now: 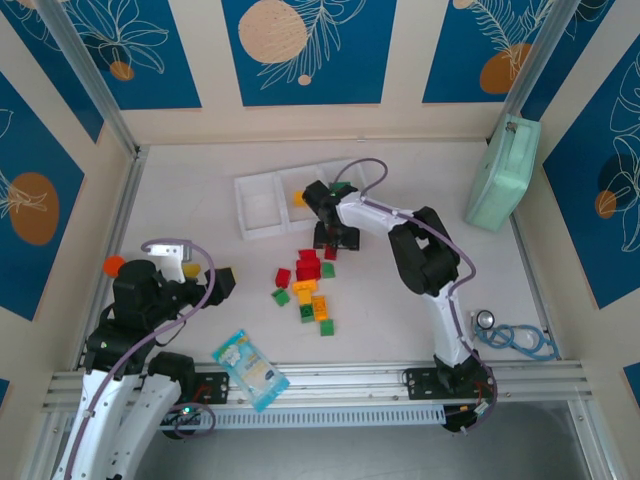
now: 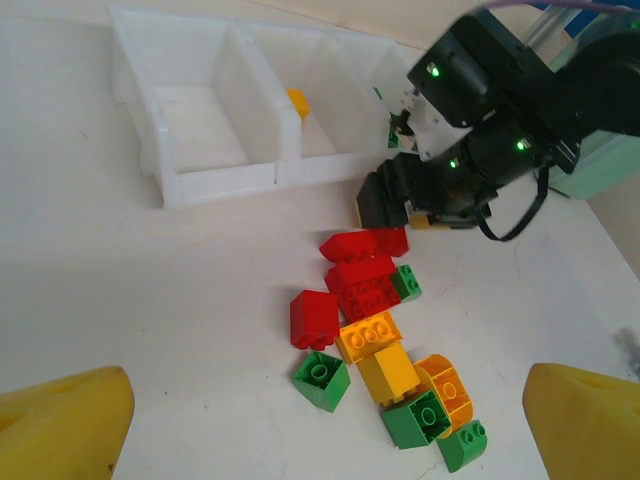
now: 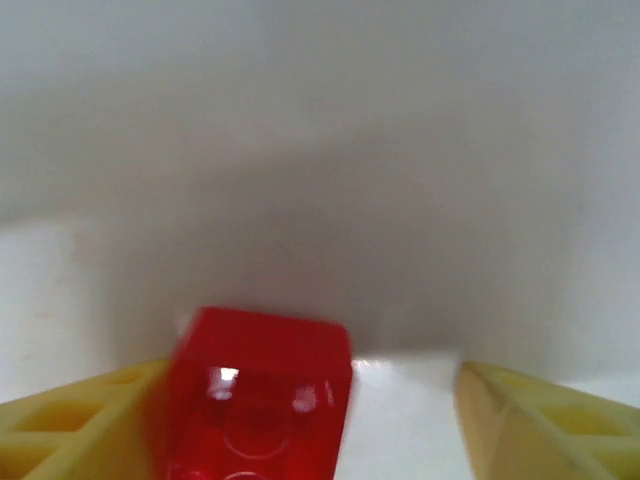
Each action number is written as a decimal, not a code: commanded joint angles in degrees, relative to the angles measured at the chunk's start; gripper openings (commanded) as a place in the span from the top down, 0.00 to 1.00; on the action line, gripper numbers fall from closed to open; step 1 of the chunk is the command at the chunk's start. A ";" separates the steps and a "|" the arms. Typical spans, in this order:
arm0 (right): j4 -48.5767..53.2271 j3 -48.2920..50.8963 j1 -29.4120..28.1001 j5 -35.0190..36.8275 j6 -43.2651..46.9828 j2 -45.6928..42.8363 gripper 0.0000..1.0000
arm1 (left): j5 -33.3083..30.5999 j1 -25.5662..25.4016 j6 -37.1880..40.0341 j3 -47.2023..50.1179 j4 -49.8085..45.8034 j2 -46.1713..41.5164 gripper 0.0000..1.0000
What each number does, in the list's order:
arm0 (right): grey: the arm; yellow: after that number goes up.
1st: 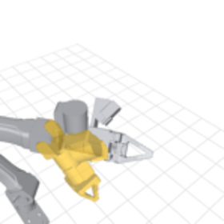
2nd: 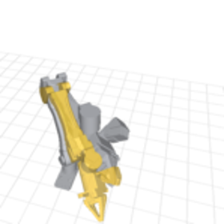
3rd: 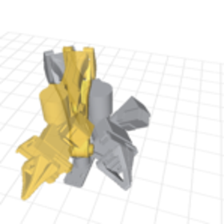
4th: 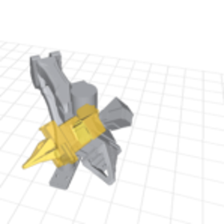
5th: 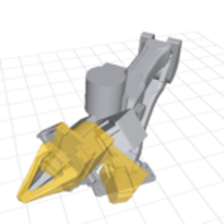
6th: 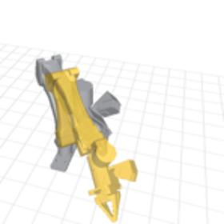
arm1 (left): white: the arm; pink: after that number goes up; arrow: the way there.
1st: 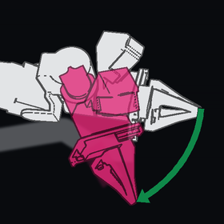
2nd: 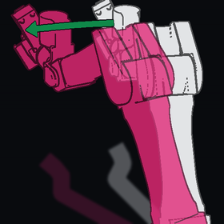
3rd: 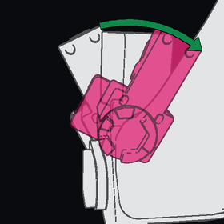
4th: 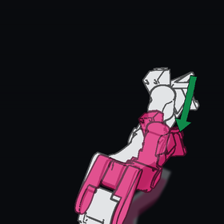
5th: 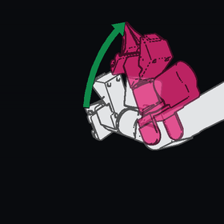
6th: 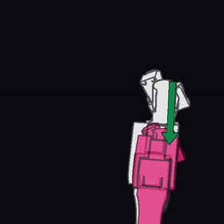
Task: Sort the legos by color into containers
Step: Move the lego to the center of the table, then pick up the lego from the center of the table.
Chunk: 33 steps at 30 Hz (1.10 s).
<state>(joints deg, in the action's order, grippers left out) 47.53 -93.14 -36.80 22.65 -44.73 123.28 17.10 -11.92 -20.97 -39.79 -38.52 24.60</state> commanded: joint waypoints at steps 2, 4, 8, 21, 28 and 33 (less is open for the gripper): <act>-1.88 7.71 0.76 -1.55 -12.31 -6.20 0.27 | 0.43 -0.30 0.38 0.01 0.86 -0.25 0.01; -4.35 9.41 0.76 -1.79 -15.21 -7.21 0.28 | 0.54 -0.30 0.34 0.05 0.82 -0.29 0.01; -6.94 9.23 0.76 -2.27 -16.94 -7.14 0.31 | 0.63 -0.31 0.40 0.05 0.82 -0.42 0.01; -3.89 5.88 -0.65 0.17 -9.15 -4.85 0.48 | 0.54 -0.33 0.40 0.11 0.91 -1.13 0.01; -1.18 3.76 -1.08 0.82 -6.61 -2.45 0.53 | 0.55 -0.35 0.41 0.09 0.91 -1.21 0.01; 0.83 2.11 -1.58 2.91 -4.92 -3.14 0.65 | 0.54 -0.29 0.33 0.15 0.91 -1.24 0.00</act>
<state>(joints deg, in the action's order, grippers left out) 45.43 -88.75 -37.89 23.33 -51.33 120.05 17.12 -11.92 -20.97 -39.79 -38.52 24.05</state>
